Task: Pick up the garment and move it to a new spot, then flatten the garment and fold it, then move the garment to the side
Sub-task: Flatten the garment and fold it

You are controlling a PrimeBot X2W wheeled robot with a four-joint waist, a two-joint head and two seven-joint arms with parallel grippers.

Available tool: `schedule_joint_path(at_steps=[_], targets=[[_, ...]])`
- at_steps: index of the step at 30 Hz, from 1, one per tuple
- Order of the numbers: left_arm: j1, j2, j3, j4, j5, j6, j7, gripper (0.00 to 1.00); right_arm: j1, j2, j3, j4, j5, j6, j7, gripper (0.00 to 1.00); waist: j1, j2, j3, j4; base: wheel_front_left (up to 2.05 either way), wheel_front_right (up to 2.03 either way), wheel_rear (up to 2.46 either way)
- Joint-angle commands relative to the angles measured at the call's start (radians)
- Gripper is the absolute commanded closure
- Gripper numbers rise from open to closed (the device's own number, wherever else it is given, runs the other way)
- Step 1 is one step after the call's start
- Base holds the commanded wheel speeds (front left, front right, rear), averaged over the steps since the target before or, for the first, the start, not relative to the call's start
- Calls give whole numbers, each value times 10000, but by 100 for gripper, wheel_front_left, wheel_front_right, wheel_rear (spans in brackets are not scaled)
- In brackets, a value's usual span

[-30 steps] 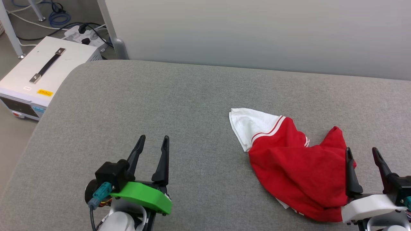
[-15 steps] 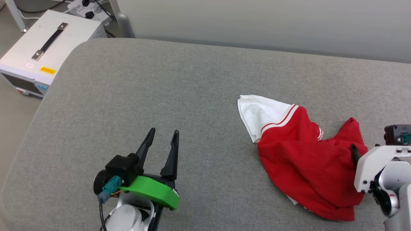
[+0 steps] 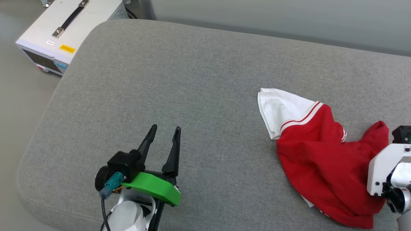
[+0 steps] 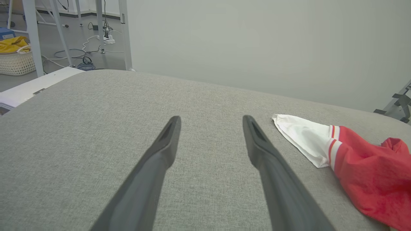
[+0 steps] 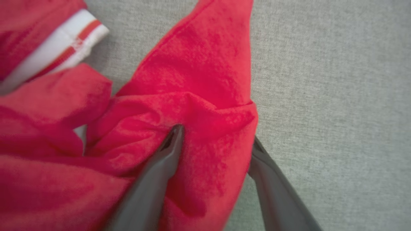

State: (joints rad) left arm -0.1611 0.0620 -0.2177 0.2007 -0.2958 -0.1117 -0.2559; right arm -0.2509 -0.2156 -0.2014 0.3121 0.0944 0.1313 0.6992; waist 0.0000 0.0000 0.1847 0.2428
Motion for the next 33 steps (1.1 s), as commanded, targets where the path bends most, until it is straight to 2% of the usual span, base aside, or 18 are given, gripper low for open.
schedule_joint_path(at_steps=[1, 9, 18, 22, 27, 30, 33], targets=[[-118, -73, 32, 55, 96, -68, -58, 0, 109, 33, 117, 209, 66, -6, -91, 100, 0, 0, -99, -69, 0, 0, 0], [18, -100, 91, 147, 189, -128, -59, 0, -393, -307, -310, -324, -228, -6, -1570, 100, 0, 0, -723, -511, 0, 0, 0], [322, -113, 233, 18, 122, -156, -59, 0, -836, -480, -1701, -2262, -685, -6, -2976, 100, 0, 0, -1170, -1181, 0, 0, 0], [416, -115, 231, -27, 16, -158, -59, 0, -241, -73, -2441, -3294, -873, -6, -3064, 100, 0, 0, -1224, -1418, 0, 0, 0], [478, -116, 206, -40, -132, -107, -59, 0, 1630, 1199, -3001, -4379, -827, -6, -2802, 100, 0, 0, -1235, -1670, 0, 0, 0], [485, -117, 192, -27, -161, -88, -59, 0, 2556, 1566, -3049, -4531, -524, -6, -2738, 100, 0, 0, -1204, -1828, 0, 0, 0], [473, -117, 168, 50, -123, -83, -59, 0, 3133, 1642, -2741, -4056, -129, -6, -2851, 100, 0, 0, -1151, -1999, 0, 0, 0]])
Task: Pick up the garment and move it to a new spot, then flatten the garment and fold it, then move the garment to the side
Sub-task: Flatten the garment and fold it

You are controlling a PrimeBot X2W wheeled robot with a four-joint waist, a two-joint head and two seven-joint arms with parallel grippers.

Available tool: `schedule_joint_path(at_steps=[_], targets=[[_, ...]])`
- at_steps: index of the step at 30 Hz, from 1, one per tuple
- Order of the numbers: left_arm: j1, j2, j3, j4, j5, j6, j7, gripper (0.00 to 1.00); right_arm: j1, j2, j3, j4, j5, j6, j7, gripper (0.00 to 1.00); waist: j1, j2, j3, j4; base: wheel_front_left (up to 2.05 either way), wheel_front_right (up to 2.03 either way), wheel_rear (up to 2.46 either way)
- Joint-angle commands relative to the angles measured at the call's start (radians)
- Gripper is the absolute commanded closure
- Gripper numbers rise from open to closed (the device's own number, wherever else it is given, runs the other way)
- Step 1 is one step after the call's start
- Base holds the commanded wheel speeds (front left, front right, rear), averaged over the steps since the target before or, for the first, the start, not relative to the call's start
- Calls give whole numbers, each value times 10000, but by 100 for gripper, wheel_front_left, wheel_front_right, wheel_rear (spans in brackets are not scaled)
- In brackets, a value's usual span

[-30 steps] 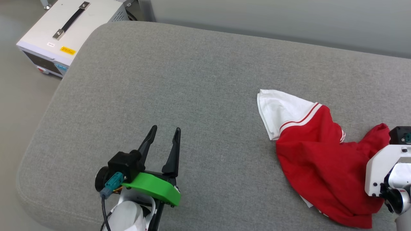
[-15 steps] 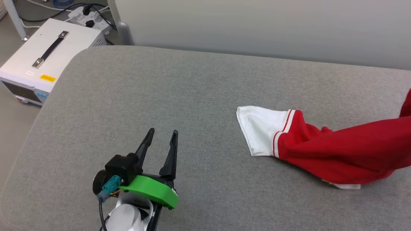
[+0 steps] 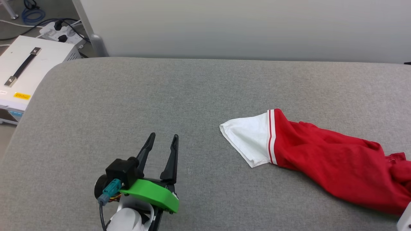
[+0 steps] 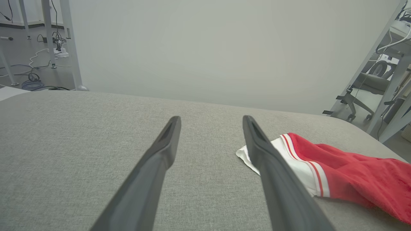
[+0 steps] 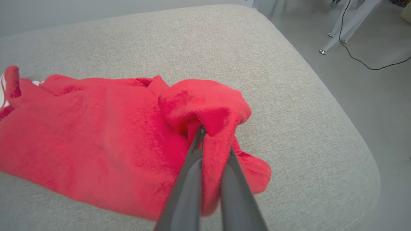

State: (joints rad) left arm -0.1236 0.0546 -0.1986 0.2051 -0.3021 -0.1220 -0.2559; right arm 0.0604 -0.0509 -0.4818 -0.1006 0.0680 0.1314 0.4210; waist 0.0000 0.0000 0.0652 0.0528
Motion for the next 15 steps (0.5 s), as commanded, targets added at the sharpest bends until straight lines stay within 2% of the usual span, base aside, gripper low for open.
schedule_joint_path(at_steps=[1, 7, 8, 9, 10, 15], targets=[[82, -42, -46, 38, -33, 17, -59, 0, 75, -2, 139, 331, 316, -7, -130, 100, 0, 0, 60, -131, 0, 0, 0], [-70, -42, -129, 201, 10, -5, -59, 0, -52, 4, 664, 2013, 708, -7, -479, 100, 0, 0, 138, -110, 0, 0, 0], [-91, -42, -156, 241, 20, -10, -59, 0, -101, 4, 787, 2244, 752, -7, -536, 91, 0, 0, 152, -82, 0, 0, 0], [-105, -42, -181, 266, 24, -13, -59, 0, -136, 4, 877, 2378, 736, -7, -599, 4, 0, 0, 161, -55, 0, 0, 0], [-117, -43, -216, 292, 23, -18, -59, 0, -176, 5, 984, 2500, 729, -7, -662, 0, 0, 0, 170, -19, 0, 0, 0], [-87, -43, -264, 349, -8, -31, -59, 0, -393, 5, 1255, 2180, 817, -7, -1122, 0, 0, 0, 131, 53, 0, 0, 0]])
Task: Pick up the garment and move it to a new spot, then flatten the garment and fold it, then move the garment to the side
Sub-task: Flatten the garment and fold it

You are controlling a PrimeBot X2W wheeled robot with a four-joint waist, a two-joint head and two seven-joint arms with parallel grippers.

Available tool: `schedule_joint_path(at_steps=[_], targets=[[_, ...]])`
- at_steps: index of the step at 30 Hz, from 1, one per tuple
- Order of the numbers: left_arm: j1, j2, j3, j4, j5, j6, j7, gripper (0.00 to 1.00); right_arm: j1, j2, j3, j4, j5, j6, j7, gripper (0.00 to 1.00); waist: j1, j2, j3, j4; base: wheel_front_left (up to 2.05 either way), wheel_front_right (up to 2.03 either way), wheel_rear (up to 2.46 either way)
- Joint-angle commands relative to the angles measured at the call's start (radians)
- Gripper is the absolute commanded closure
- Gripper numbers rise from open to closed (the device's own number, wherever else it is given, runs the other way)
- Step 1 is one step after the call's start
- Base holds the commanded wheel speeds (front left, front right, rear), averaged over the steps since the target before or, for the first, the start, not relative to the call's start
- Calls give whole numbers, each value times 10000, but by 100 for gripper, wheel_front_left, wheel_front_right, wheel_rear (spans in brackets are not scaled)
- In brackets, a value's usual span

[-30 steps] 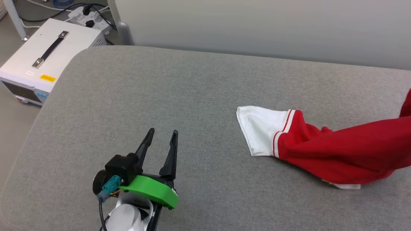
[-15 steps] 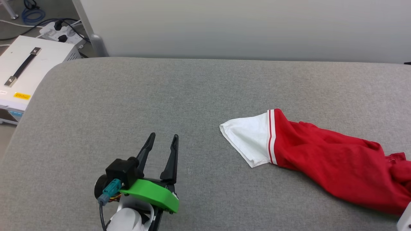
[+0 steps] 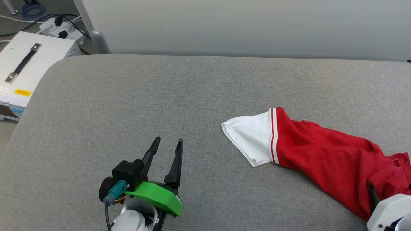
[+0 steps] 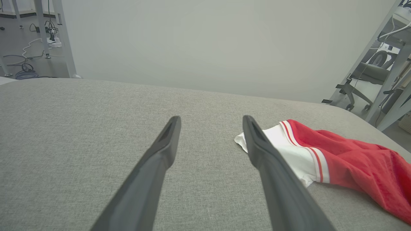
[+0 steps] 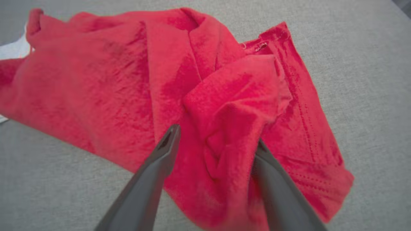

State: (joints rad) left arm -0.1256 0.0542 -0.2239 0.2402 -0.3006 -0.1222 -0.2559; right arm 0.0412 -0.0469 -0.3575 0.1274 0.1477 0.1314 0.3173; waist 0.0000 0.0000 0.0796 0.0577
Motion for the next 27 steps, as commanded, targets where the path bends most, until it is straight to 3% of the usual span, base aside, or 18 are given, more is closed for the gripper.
schedule_joint_path(at_steps=[1, 10, 18, 22, 27], targets=[[-50, -39, -8, 7, -25, -31, -59, 0, -245, -35, 60, -365, 16, -7, -206, 0, 0, 0, -33, 0, 0, 0, 0], [-82, -39, -83, -60, -48, -38, -59, 0, -405, -233, 437, -3337, 89, -7, -973, 0, 0, 0, -231, -181, 0, 0, 0], [-313, -39, -694, 324, -468, -2, -43, 0, -178, -338, 857, -3720, -82, -7, -2346, 0, 0, 0, -90, -449, 0, 0, 0], [-939, -39, -1081, 649, -598, 138, 694, 0, -176, -257, 840, -3857, -175, -7, -2690, 0, 0, 0, 285, -671, 0, 0, 0], [-2296, -39, -1663, 1042, -490, 353, 2578, 0, -335, -230, 885, -4052, -357, -7, -2922, 0, 0, 0, 949, -1046, 0, 0, 0]])
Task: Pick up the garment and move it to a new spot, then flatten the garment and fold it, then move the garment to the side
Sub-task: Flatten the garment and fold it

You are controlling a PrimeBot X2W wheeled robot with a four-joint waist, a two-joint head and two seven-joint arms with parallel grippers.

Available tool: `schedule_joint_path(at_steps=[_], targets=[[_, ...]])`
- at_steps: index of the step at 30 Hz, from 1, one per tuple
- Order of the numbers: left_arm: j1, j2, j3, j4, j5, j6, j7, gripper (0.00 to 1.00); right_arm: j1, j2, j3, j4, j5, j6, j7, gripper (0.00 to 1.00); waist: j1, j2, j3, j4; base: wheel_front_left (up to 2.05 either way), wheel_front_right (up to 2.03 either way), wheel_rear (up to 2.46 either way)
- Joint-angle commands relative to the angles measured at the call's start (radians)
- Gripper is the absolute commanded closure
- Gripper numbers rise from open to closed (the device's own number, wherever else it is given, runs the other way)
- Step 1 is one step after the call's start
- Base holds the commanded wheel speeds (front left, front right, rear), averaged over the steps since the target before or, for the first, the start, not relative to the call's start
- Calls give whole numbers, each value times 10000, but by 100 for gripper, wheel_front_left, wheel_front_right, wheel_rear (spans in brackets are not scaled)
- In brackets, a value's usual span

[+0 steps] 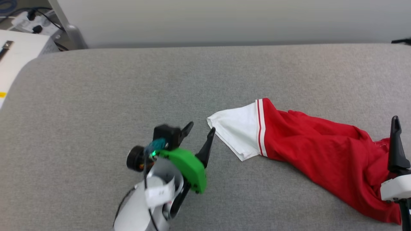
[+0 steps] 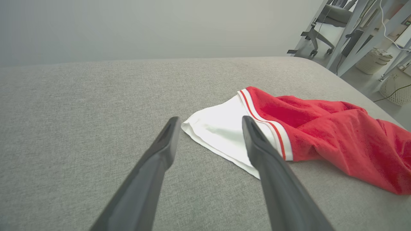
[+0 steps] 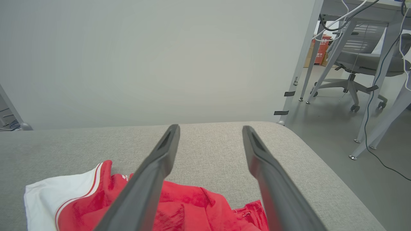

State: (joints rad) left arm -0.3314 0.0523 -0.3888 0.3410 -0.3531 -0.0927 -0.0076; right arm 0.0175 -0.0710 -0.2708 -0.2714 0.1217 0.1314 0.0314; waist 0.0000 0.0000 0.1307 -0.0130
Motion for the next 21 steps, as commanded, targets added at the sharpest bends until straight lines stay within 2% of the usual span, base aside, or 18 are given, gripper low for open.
schedule_joint_path(at_steps=[1, 4, 8, 21], targets=[[-482, -20, -114, 144, 90, 101, 476, 0, -138, 11, 53, -80, -131, -7, -100, 0, 0, 0, 564, -419, 0, 0, 0], [-1280, 29, -390, 690, 310, 279, 1768, 0, -279, 22, 185, -36, -222, -7, -228, 0, 0, 0, 925, -691, 0, 0, 0], [-2183, 192, -563, 1400, 635, 406, 2656, 0, -447, 52, 326, 87, -303, -7, -358, 0, 0, 0, 1316, -1050, 0, 0, 0], [-3659, 604, -929, 3575, 1273, 650, 3549, 0, -651, 131, 658, 642, -463, -7, -763, 0, 0, 0, 1709, -1669, 0, 0, 0]])
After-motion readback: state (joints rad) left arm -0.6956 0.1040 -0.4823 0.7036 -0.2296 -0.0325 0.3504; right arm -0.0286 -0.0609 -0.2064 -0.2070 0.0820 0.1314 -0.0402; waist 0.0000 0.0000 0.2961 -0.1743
